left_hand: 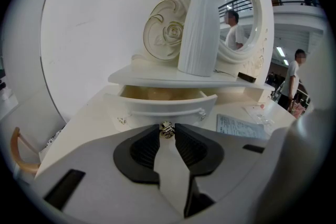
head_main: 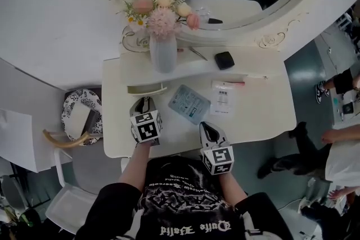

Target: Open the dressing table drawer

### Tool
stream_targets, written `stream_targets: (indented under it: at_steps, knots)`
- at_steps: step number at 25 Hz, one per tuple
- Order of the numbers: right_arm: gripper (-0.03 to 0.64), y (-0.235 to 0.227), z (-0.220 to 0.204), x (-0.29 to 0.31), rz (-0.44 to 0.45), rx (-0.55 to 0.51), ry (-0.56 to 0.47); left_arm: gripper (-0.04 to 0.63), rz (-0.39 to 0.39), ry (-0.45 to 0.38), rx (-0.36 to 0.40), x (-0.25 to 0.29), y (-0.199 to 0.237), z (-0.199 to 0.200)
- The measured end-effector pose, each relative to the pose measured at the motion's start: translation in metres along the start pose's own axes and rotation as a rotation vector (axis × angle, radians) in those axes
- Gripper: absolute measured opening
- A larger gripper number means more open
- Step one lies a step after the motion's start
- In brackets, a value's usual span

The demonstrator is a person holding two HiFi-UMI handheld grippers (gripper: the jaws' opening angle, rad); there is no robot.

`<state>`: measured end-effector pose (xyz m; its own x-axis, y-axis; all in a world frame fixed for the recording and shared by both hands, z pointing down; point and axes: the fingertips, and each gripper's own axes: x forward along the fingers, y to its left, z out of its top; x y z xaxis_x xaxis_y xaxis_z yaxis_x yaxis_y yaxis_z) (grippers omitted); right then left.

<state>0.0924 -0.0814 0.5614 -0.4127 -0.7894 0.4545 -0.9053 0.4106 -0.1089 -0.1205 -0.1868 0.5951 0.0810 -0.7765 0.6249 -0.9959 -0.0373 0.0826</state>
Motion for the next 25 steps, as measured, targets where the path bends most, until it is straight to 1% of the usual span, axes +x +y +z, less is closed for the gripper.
stream_targets:
  at_steps: [12, 25]
  knots:
    - [0.011, 0.0005, -0.0005, -0.0003, -0.006, 0.006, -0.002, 0.103, -0.001, 0.004, -0.002, -0.0048, -0.0010, -0.0036]
    - [0.009, -0.0013, -0.0047, -0.0038, -0.010, 0.016, -0.001, 0.103, 0.020, 0.000, 0.000, -0.0080, -0.0010, -0.0073]
